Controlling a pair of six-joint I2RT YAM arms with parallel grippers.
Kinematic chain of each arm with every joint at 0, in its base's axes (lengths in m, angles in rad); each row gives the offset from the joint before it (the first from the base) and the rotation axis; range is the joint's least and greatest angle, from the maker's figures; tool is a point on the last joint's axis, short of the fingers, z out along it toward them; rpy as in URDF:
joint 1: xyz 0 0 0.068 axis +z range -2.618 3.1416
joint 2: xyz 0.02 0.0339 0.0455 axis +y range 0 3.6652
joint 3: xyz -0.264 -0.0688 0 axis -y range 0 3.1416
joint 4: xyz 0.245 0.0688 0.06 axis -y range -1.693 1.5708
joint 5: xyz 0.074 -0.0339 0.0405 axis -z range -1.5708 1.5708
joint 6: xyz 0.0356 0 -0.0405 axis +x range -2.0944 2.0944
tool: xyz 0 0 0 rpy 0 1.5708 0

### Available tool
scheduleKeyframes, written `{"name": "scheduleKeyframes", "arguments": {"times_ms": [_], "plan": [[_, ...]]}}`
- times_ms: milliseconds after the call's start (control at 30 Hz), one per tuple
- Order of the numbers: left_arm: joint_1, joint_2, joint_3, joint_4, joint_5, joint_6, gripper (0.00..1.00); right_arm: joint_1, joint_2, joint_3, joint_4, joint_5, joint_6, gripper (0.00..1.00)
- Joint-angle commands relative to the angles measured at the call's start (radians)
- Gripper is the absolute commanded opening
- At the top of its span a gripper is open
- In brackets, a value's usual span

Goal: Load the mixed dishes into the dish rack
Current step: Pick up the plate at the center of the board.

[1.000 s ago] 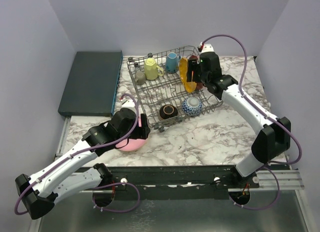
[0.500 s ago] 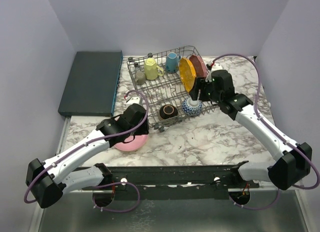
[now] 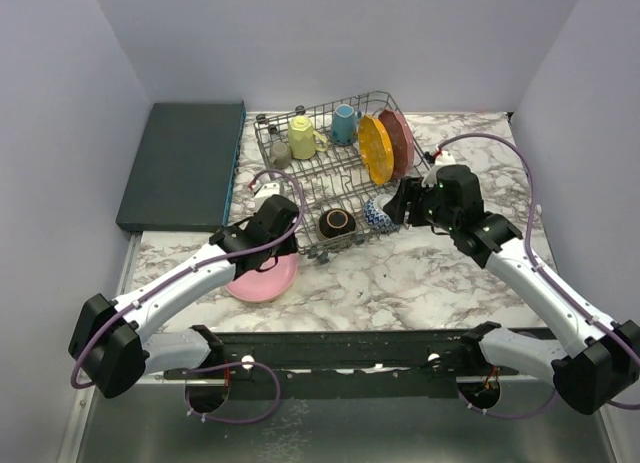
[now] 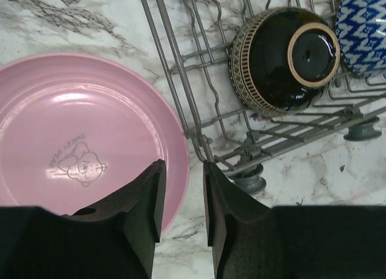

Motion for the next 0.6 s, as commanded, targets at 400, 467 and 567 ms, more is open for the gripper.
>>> {"name": "scheduleKeyframes", "arguments": {"times_ms": [400,467,567], "plan": [[0.07,0.118,0.049,0.156,0.094,-0.012,0.28,-0.003,-0.099,-0.086,-0.022,-0.053,0.032,0.67],[0.07,0.13,0.047,0.162,0.104,-0.011,0.27,-0.002,-0.102,-0.093,-0.021,-0.06,0.037,0.66],[0.071,0.153,0.046,0.166,0.126,-0.012,0.22,-0.002,-0.109,-0.103,-0.021,-0.066,0.041,0.66]]}}
